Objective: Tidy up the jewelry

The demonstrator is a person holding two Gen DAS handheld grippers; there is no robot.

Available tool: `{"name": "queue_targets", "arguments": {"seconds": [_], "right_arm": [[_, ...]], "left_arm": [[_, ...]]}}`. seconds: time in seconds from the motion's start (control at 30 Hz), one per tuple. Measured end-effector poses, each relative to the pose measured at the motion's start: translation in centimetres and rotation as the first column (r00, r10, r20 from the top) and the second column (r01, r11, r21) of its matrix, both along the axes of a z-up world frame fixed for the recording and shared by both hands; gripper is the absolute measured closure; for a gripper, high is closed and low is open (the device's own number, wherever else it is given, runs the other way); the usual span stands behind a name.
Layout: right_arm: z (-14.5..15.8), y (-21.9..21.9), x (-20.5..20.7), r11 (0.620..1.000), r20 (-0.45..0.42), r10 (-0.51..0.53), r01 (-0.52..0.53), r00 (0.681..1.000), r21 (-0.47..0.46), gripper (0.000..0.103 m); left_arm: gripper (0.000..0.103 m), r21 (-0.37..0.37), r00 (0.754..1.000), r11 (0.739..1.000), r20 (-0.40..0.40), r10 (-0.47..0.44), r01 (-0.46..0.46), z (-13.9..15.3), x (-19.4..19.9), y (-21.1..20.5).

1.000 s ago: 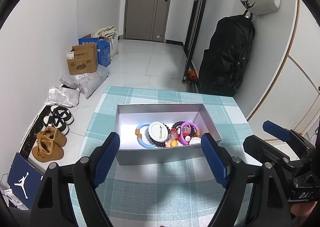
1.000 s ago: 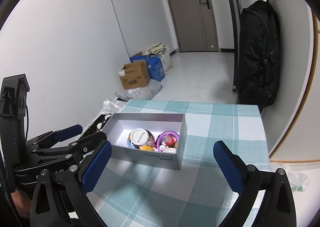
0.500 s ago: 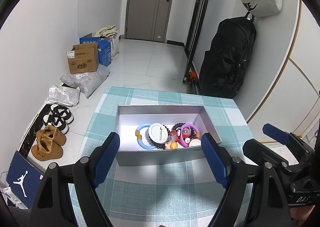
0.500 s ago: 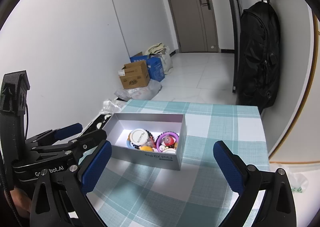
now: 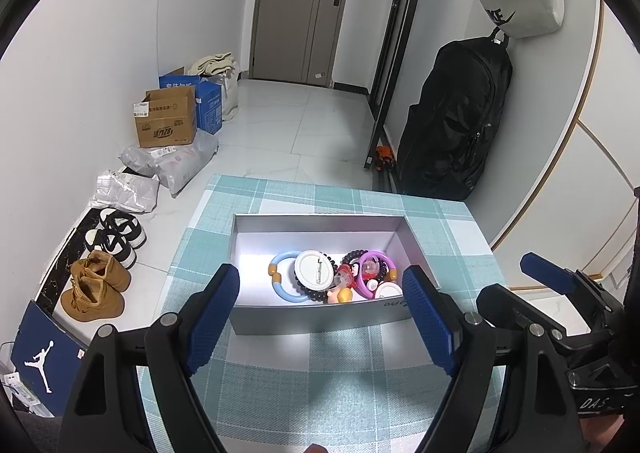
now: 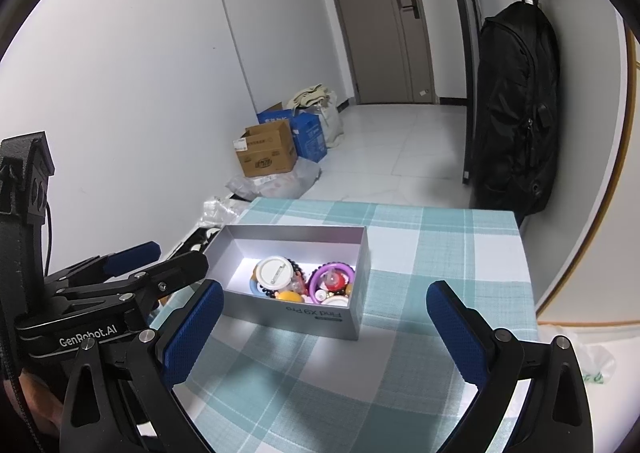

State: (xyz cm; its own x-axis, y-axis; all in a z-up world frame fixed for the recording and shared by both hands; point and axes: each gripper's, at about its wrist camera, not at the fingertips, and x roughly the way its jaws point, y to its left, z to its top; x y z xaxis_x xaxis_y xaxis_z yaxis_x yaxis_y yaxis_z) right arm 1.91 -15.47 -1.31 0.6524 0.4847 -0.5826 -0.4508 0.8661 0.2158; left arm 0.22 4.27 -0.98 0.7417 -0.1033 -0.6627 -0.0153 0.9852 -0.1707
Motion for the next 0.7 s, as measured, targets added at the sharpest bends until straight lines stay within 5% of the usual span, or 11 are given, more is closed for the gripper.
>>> {"name": "queue_targets", "arguments": {"seconds": [0.7], "right_arm": [[-0.09,0.90,0.49,1.000,-0.012,0.016,-0.016,1.000,-0.004,0.001]], "left_arm": [[0.023,-0.025,1.000,1.000,-0.001,0.016,-0.016,0.12,0.56,0.33]]}}
